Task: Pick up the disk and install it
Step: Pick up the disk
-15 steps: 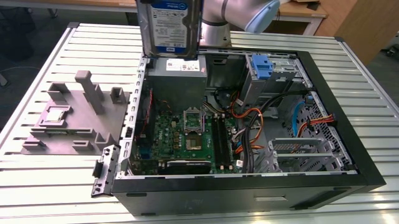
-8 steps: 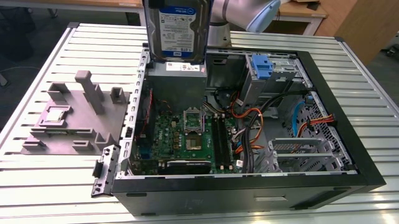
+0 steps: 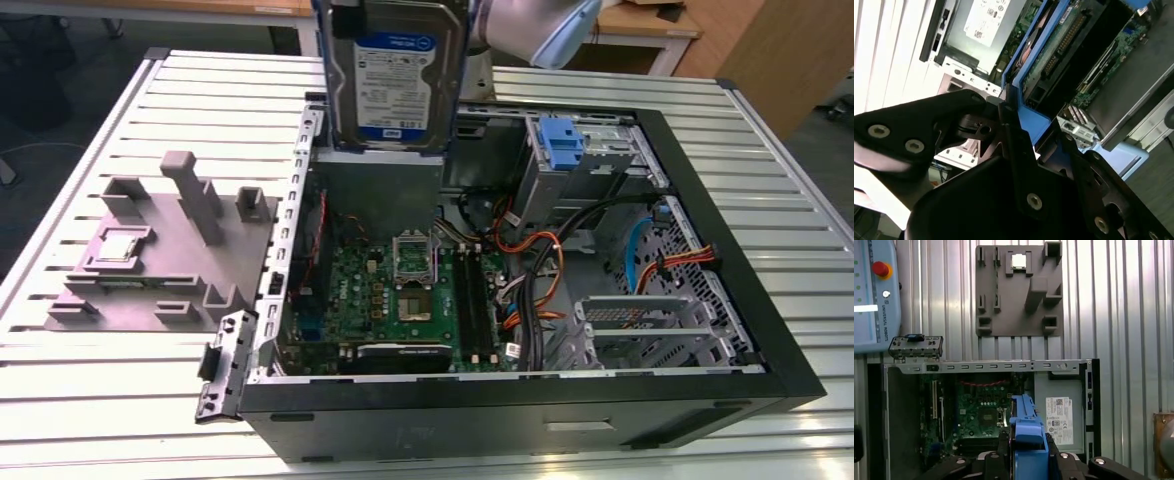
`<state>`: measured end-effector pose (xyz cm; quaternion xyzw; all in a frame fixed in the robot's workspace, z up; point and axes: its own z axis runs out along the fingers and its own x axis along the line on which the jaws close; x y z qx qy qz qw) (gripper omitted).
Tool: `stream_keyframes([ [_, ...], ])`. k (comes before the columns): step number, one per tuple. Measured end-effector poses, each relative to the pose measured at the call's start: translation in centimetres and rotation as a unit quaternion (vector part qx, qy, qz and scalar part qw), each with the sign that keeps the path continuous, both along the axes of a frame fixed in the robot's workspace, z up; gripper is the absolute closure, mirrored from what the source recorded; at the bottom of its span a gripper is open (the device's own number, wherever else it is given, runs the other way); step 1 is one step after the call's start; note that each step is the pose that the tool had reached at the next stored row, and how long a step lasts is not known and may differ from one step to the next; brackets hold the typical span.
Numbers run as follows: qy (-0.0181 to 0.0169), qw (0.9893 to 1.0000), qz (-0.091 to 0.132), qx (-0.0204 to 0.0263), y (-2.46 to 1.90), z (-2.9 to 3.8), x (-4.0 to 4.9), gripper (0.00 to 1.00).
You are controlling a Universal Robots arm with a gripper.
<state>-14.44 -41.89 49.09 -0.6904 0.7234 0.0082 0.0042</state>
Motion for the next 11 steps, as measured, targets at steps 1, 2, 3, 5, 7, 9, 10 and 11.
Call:
stream_keyframes([
  [1,0.0,1.0,0.0,0.0,0.0,-0.03,0.45,0.64],
  [2,0.0,1.0,0.0,0.0,0.0,-0.05,0.9,0.64],
  [3,0.0,1.0,0.0,0.0,0.0,-0.08,1.35,0.64],
  [5,0.0,1.0,0.0,0.0001,-0.03,-0.13,2.15,0.64],
  [7,0.0,1.0,0.0,-0.0001,-0.26,-0.22,2.36,0.64],
  [9,-0.0001,1.0,0.0,0.0,-1.0,-0.37,2.37,0.64],
  [10,-0.0002,1.0,0.0,0.0001,-1.43,-0.45,2.37,0.64],
  [11,-0.0002,1.0,0.0,0.0,-1.85,-0.52,2.37,0.64],
])
